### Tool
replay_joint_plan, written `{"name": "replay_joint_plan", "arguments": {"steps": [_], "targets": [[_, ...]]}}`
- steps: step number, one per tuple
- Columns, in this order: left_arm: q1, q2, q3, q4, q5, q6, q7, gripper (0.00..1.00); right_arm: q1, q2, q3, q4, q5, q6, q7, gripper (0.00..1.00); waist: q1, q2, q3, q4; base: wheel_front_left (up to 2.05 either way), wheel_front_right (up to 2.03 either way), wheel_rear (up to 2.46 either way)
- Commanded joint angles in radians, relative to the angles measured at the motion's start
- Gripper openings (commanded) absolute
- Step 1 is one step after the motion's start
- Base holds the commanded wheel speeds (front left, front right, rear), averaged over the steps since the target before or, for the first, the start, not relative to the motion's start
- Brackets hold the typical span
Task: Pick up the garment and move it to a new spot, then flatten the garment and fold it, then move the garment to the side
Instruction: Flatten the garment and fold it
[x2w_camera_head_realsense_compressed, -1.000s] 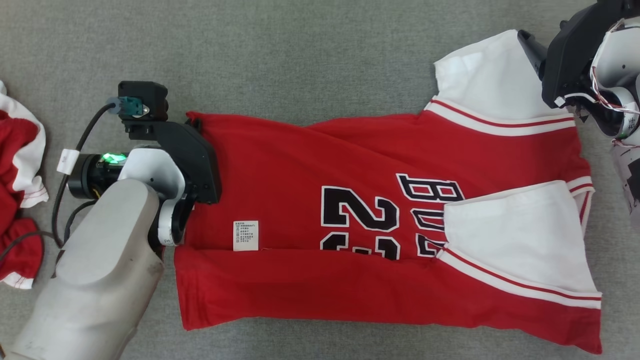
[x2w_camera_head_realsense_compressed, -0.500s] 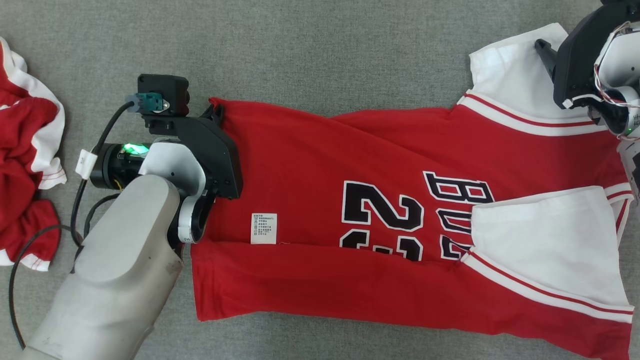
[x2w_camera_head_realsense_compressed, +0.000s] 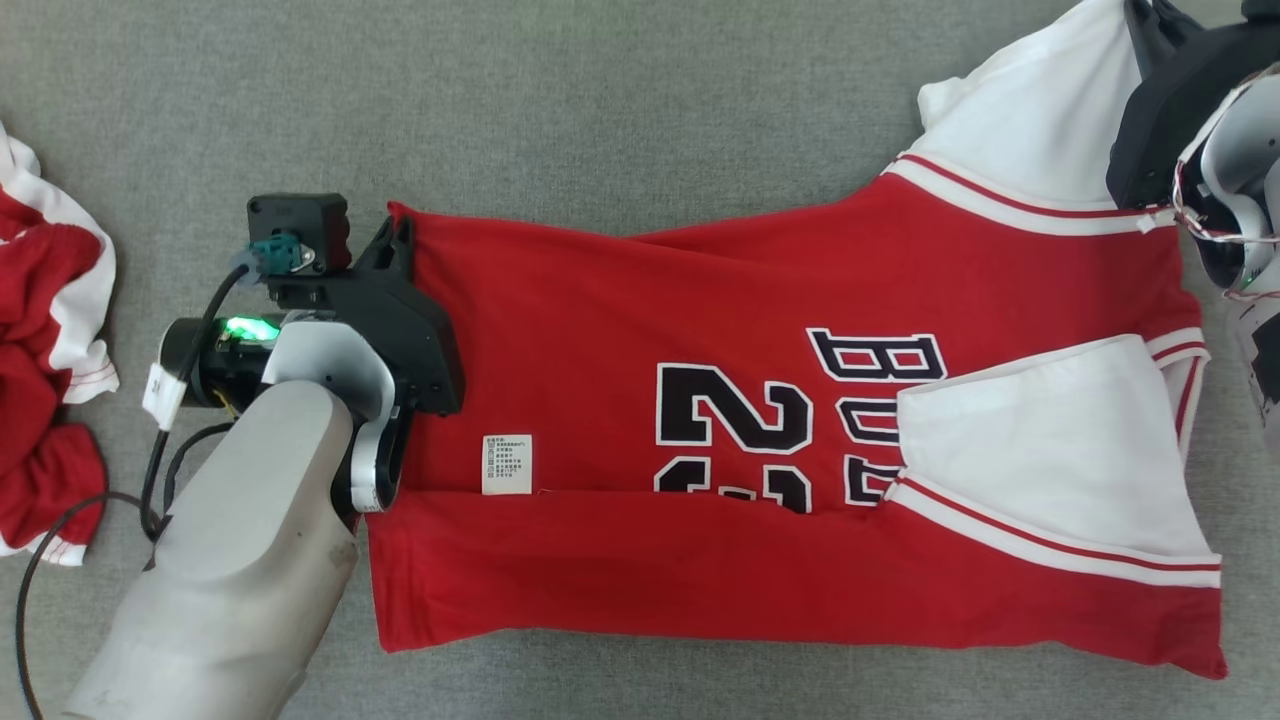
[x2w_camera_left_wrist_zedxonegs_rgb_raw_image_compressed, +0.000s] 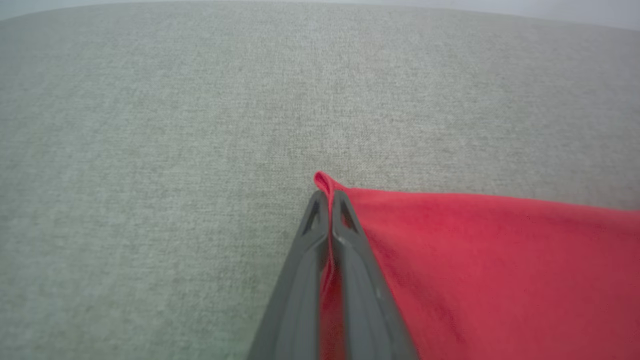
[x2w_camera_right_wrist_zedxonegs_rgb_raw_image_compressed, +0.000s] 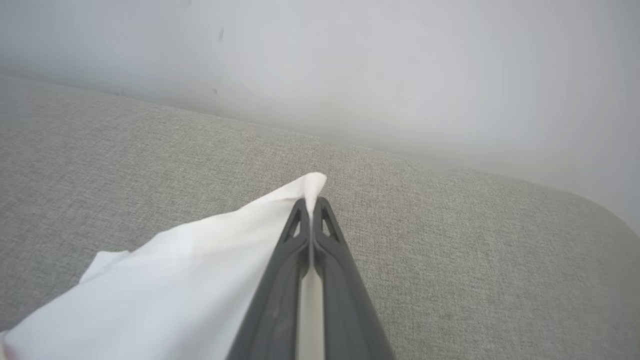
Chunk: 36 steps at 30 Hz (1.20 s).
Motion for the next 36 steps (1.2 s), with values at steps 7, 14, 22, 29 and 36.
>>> {"name": "replay_joint_plan", "arguments": {"steps": [7, 14, 22, 29, 36], "targets": [[0.041, 0.006, 0.01, 0.03, 0.009, -0.021, -0.12, 0.0, 0.083, 0.011, 0.036, -0.024, 0.076, -0.003, -0.13, 0.0, -0.0002, -0.0002, -0.09, -0.041, 0.0, 0.0, 0.0], [0.132, 0.016, -0.019, 0.017, 0.026, -0.044, -0.208, 0.0, 0.247, -0.044, 0.13, -0.181, 0.219, -0.003, -0.124, 0.0, -0.0002, -0.0002, -0.185, -0.059, 0.0, 0.0, 0.0], [0.267, 0.044, -0.039, 0.036, 0.034, -0.056, -0.292, 0.0, 0.504, -0.122, 0.151, -0.392, 0.292, -0.003, -0.054, 0.0, -0.0002, -0.0002, -0.294, -0.094, 0.0, 0.0, 0.0], [0.344, 0.072, -0.04, 0.062, 0.019, -0.051, -0.305, 0.0, 0.719, -0.135, 0.069, -0.568, 0.301, -0.003, 0.061, 0.0, -0.0002, -0.0002, -0.339, -0.125, 0.0, 0.0, 0.0], [0.38, 0.074, -0.042, 0.073, 0.009, -0.052, -0.314, 0.0, 0.903, -0.095, -0.045, -0.759, 0.259, -0.003, 0.193, 0.0, -0.0002, -0.0002, -0.345, -0.132, 0.0, 0.0, 0.0]]}}
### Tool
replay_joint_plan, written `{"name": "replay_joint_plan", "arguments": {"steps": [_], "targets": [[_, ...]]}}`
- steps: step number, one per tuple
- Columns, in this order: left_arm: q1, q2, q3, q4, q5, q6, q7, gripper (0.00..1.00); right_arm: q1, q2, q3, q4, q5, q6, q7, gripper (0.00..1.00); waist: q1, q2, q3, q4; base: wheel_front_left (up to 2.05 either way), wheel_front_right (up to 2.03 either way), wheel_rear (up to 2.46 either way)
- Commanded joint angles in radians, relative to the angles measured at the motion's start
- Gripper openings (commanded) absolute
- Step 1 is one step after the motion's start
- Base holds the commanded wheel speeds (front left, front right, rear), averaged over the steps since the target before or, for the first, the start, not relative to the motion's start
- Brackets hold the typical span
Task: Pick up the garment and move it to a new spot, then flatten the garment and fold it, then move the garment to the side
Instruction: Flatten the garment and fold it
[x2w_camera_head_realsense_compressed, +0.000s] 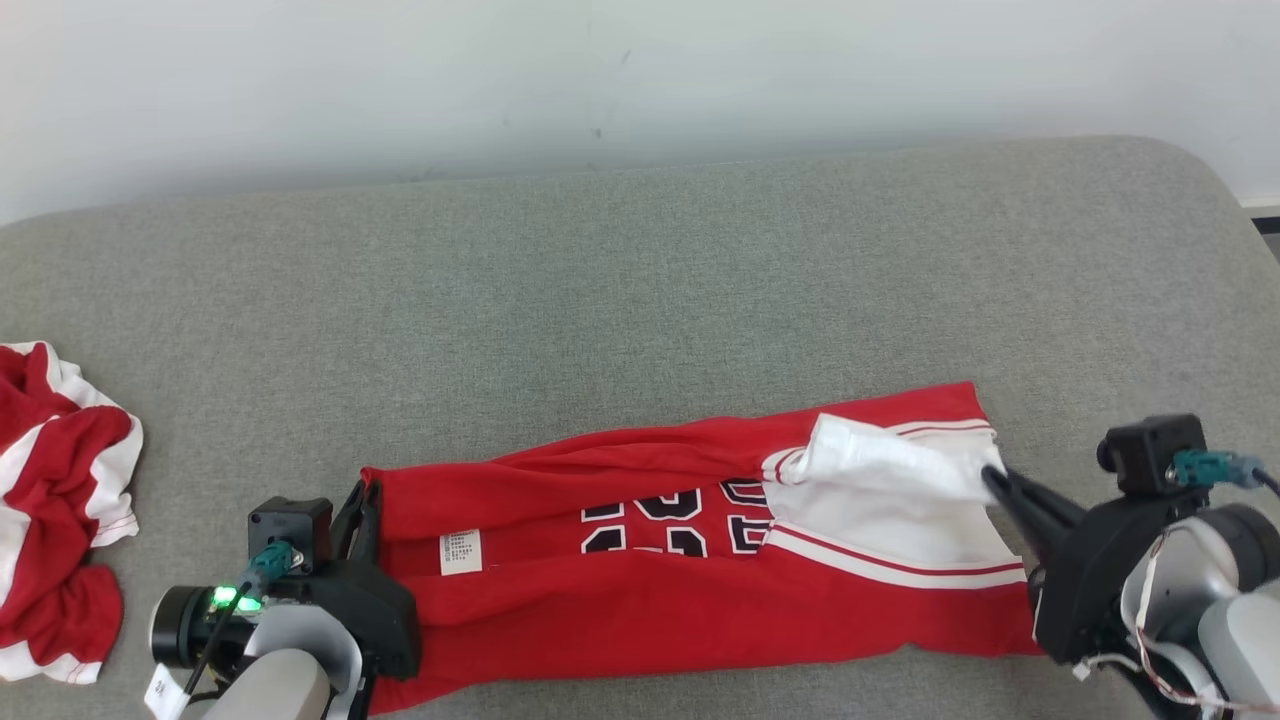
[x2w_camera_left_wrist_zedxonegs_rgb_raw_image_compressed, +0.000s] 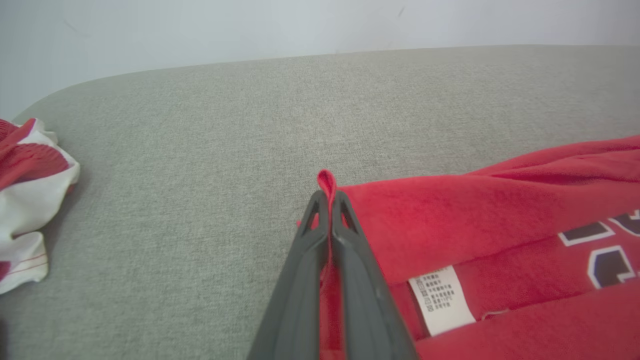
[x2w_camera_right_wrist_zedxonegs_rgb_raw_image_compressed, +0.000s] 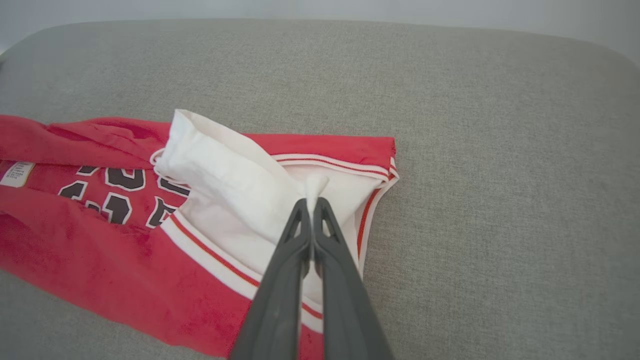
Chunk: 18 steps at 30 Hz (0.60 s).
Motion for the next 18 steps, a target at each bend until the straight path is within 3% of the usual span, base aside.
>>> {"name": "replay_joint_plan", "arguments": {"steps": [1, 3, 4, 5, 6, 9, 10, 11, 12, 13, 18], "targets": [[0.015, 0.004, 0.0, 0.006, -0.004, 0.0, -0.004, 0.0, 0.027, 0.011, -0.011, -0.018, -0.01, -0.003, 0.017, 0.0, 0.0003, 0.0001, 0.0, -0.001, 0.0, 0.0, 0.0], [0.021, 0.002, 0.002, 0.009, -0.007, 0.0, -0.008, 0.0, 0.059, 0.021, -0.026, -0.055, -0.023, -0.003, 0.053, 0.0, 0.0003, 0.0001, -0.002, -0.001, 0.0, 0.0, 0.0], [0.025, 0.0, 0.002, 0.01, -0.009, 0.001, -0.011, 0.26, 0.076, 0.025, -0.032, -0.071, -0.028, -0.003, 0.072, 0.0, 0.0003, 0.0001, -0.003, 0.0, 0.0, 0.0, 0.0], [0.029, -0.002, 0.003, 0.011, -0.01, 0.002, -0.012, 0.67, 0.093, 0.03, -0.04, -0.085, -0.036, -0.003, 0.088, 0.0, 0.0003, 0.0001, -0.006, 0.001, 0.0, 0.0, 0.0], [0.033, -0.003, 0.005, 0.013, -0.013, 0.004, -0.013, 1.0, 0.107, 0.034, -0.048, -0.098, -0.044, -0.003, 0.104, 0.0, 0.0003, 0.0001, -0.008, 0.001, 0.0, 0.0, 0.0], [0.043, -0.007, 0.014, 0.012, -0.016, 0.007, -0.022, 1.0, 0.152, 0.032, -0.048, -0.124, -0.074, -0.003, 0.158, 0.0, 0.0003, 0.0001, -0.016, 0.005, 0.0, 0.0, 0.0], [0.052, -0.012, 0.021, 0.009, -0.024, 0.009, -0.025, 1.0, 0.163, 0.034, -0.05, -0.129, -0.083, -0.003, 0.17, 0.15, 0.0003, 0.0001, -0.02, 0.006, 0.0, 0.0, 0.0], [0.06, -0.015, 0.029, 0.005, -0.027, 0.009, -0.03, 1.0, 0.175, 0.034, -0.048, -0.132, -0.091, -0.003, 0.186, 0.57, 0.0003, 0.0001, -0.024, 0.007, 0.0, 0.0, 0.0], [0.069, -0.018, 0.04, -0.001, -0.034, 0.01, -0.032, 1.0, 0.19, 0.034, -0.044, -0.132, -0.099, -0.003, 0.206, 0.69, 0.0003, 0.0001, -0.029, 0.007, 0.0, 0.0, 0.0], [0.078, -0.02, 0.052, -0.012, -0.04, 0.007, -0.034, 1.0, 0.202, 0.037, -0.045, -0.134, -0.105, -0.003, 0.221, 1.0, 0.0003, 0.0001, -0.033, 0.007, 0.0, 0.0, 0.0], [0.169, -0.038, 0.176, -0.158, -0.013, -0.002, -0.038, 1.0, 0.251, 0.064, -0.061, -0.153, -0.123, -0.003, 0.243, 1.0, 0.0003, 0.0001, -0.064, 0.01, 0.0, 0.0, 0.0]]}}
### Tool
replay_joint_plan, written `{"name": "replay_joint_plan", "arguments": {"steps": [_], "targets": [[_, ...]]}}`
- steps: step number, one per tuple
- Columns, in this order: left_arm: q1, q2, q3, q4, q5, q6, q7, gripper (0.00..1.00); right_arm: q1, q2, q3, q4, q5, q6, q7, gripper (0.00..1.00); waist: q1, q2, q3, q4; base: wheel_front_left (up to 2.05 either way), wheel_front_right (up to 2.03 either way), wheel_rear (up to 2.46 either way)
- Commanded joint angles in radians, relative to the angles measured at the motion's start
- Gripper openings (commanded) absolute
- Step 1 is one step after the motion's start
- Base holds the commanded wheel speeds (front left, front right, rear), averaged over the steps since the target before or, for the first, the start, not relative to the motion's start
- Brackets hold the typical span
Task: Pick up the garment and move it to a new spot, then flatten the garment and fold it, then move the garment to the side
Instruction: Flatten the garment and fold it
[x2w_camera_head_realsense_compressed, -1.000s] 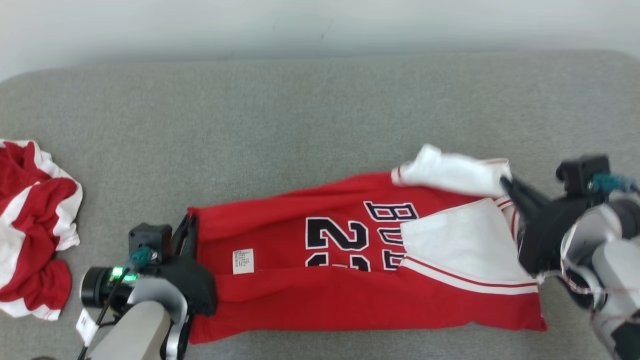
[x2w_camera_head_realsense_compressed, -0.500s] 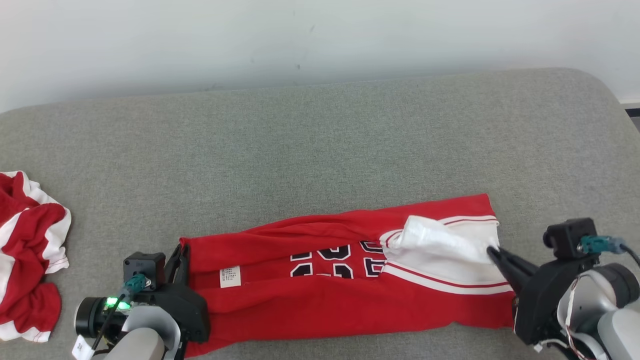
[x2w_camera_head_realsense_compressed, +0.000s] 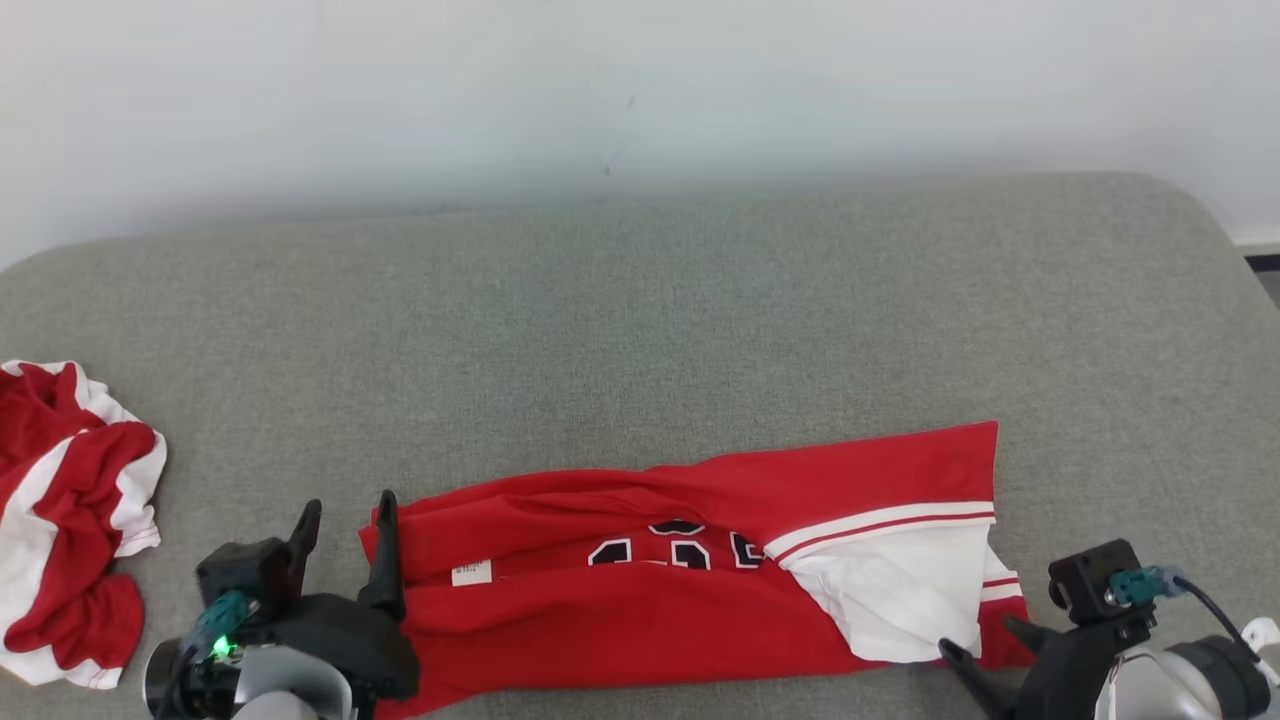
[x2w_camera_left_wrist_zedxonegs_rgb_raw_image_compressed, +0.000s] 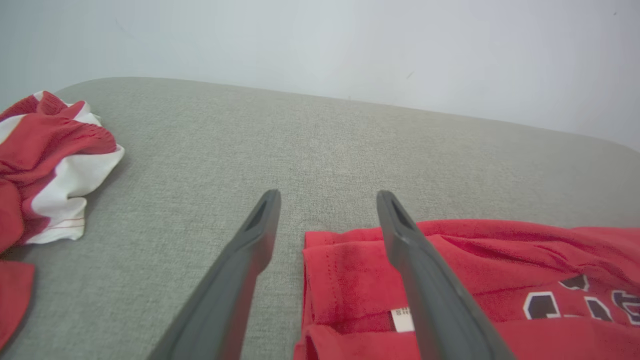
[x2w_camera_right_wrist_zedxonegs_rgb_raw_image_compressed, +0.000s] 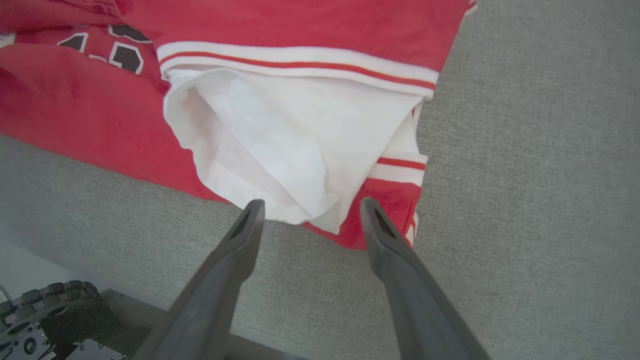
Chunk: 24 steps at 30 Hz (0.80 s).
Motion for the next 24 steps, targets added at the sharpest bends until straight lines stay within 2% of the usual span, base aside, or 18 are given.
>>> {"name": "replay_joint_plan", "arguments": {"steps": [1, 4, 5, 12, 19, 24], "targets": [[0.053, -0.011, 0.036, -0.046, 0.017, -0.009, -0.003, 1.0, 0.019, 0.007, -0.008, -0.008, -0.007, -0.003, 0.003, 1.0, 0.0001, 0.0001, -0.019, 0.003, 0.0, 0.0, 0.0], [0.139, -0.041, 0.134, -0.154, 0.064, -0.037, -0.003, 1.0, 0.039, 0.023, -0.031, -0.022, -0.013, -0.003, -0.011, 1.0, 0.0001, 0.0001, -0.042, 0.002, 0.0, 0.0, 0.0], [0.139, -0.041, 0.134, -0.154, 0.064, -0.037, -0.003, 1.0, 0.039, 0.023, -0.031, -0.022, -0.013, -0.003, -0.011, 1.0, 0.0001, 0.0001, -0.042, 0.002, 0.0, 0.0, 0.0], [0.309, -0.134, 0.29, -0.32, 0.186, -0.124, -0.003, 1.0, 0.047, 0.073, -0.115, -0.022, -0.028, -0.003, -0.075, 1.0, 0.0001, 0.0001, -0.081, 0.005, 0.0, 0.0, 0.0], [0.397, -0.194, 0.398, -0.413, 0.278, -0.23, -0.002, 1.0, 0.002, 0.156, -0.213, 0.07, -0.033, -0.003, -0.121, 1.0, 0.0001, 0.0001, -0.101, 0.014, 0.0, 0.0, 0.0], [0.435, -0.214, 0.438, -0.421, 0.326, -0.264, -0.003, 1.0, -0.052, 0.198, -0.258, 0.177, -0.062, -0.003, -0.087, 1.0, 0.0001, 0.0001, -0.102, 0.024, 0.0, 0.0, 0.0]]}}
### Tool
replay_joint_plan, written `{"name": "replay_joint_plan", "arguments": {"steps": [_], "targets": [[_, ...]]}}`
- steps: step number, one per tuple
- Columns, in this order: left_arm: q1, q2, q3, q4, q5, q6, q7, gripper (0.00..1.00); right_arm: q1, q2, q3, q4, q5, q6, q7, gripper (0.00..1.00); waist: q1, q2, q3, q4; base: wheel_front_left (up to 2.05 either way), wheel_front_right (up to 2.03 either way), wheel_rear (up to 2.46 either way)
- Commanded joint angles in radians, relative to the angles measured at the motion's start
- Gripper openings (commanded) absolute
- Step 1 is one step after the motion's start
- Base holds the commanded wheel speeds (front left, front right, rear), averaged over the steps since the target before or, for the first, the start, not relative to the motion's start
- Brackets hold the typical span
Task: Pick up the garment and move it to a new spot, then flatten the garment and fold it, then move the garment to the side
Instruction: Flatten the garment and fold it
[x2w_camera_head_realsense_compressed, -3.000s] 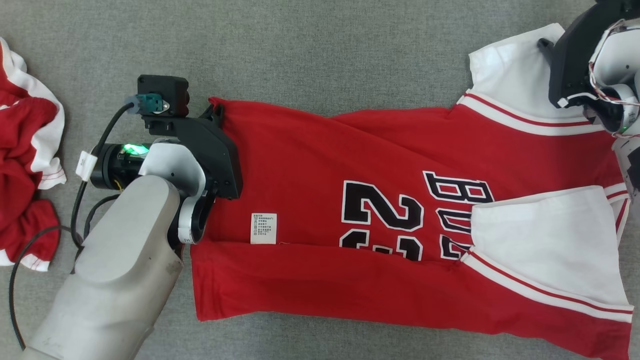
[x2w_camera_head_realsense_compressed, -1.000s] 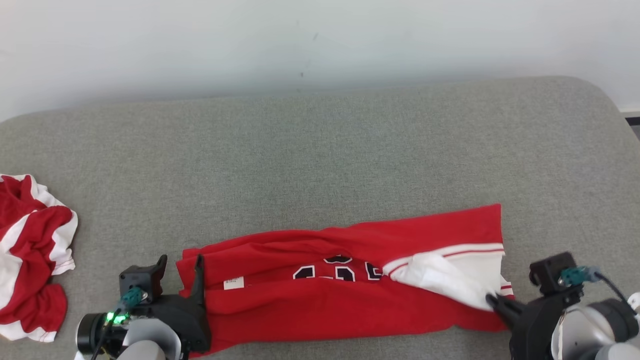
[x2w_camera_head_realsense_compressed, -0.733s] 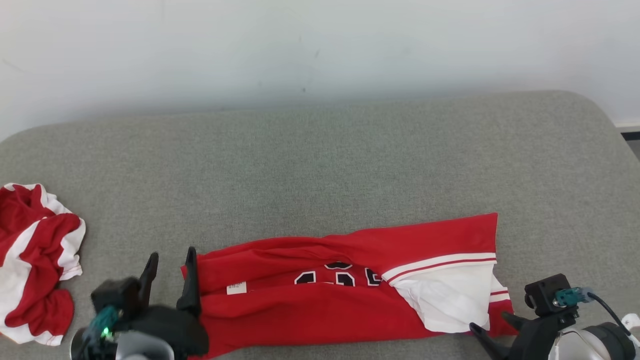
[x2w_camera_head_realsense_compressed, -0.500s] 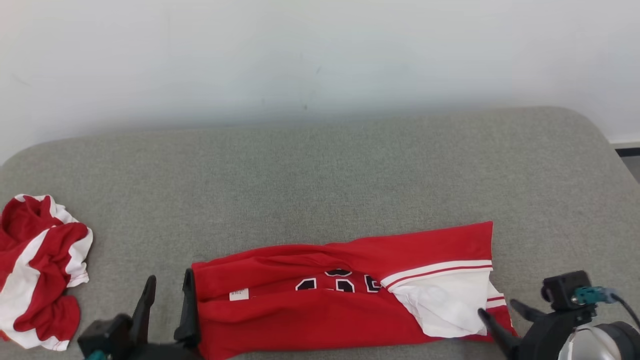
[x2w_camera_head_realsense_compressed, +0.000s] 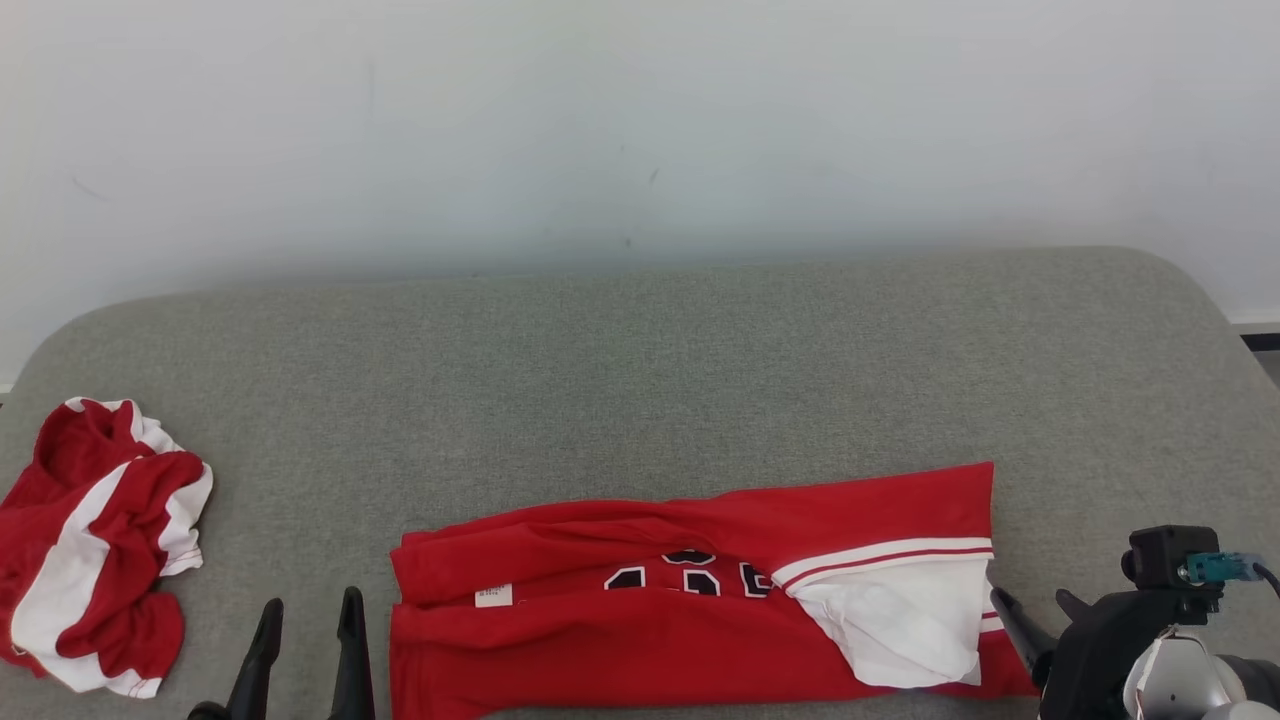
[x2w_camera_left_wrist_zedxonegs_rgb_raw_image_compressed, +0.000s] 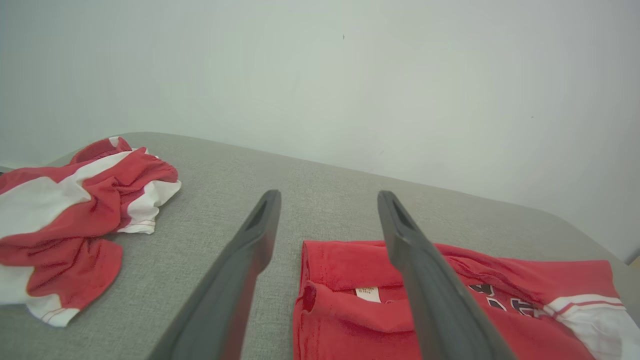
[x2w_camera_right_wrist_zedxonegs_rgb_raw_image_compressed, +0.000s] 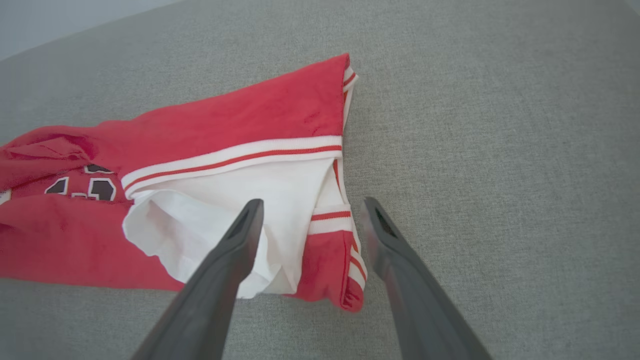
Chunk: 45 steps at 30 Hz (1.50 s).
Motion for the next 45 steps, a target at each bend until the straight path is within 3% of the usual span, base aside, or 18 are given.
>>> {"name": "replay_joint_plan", "arguments": {"steps": [1, 13, 29, 30, 31, 32, 33, 45], "targets": [[0.015, -0.006, 0.013, -0.001, 0.01, -0.006, 0.0, 1.0, -0.025, 0.01, -0.015, 0.03, -0.012, -0.003, 0.017, 1.0, 0.0, 0.0, 0.004, 0.007, 0.0, 0.0, 0.0], [0.0, -0.012, 0.008, 0.029, 0.013, -0.004, 0.0, 1.0, -0.175, 0.045, -0.072, 0.255, -0.121, -0.003, 0.137, 1.0, 0.0, 0.0, 0.051, 0.048, 0.0, 0.0, 0.0], [-0.098, -0.012, -0.013, 0.1, 0.033, 0.011, 0.0, 1.0, -0.305, 0.049, -0.08, 0.436, -0.196, -0.003, 0.155, 1.0, 0.0, 0.0, 0.125, 0.09, 0.0, 0.0, 0.0], [-0.103, -0.012, -0.011, 0.101, 0.037, 0.01, 0.0, 1.0, -0.309, 0.049, -0.07, 0.444, -0.198, -0.003, 0.157, 0.96, 0.0, 0.0, 0.127, 0.092, 0.0, 0.0, 0.0], [-0.108, -0.012, -0.009, 0.1, 0.04, 0.009, 0.0, 1.0, -0.312, 0.049, -0.059, 0.451, -0.199, -0.002, 0.158, 0.48, 0.0, 0.0, 0.129, 0.093, 0.0, 0.0, 0.0], [-0.113, -0.012, -0.007, 0.1, 0.041, 0.007, 0.0, 1.0, -0.316, 0.049, -0.052, 0.455, -0.197, -0.002, 0.153, 0.2, 0.0, 0.0, 0.131, 0.094, 0.0, 0.0, 0.0], [-0.116, -0.012, -0.006, 0.101, 0.043, 0.006, 0.0, 1.0, -0.319, 0.048, -0.049, 0.456, -0.194, -0.002, 0.144, 0.0, 0.0, 0.0, 0.132, 0.094, 0.0, 0.0, 0.0], [-0.122, -0.012, 0.021, 0.097, 0.043, -0.004, 0.0, 1.0, -0.429, -0.072, -0.11, 0.484, -0.233, -0.003, 0.158, 0.0, 0.0, 0.0, 0.153, 0.068, 0.0, 0.0, 0.0]]}}
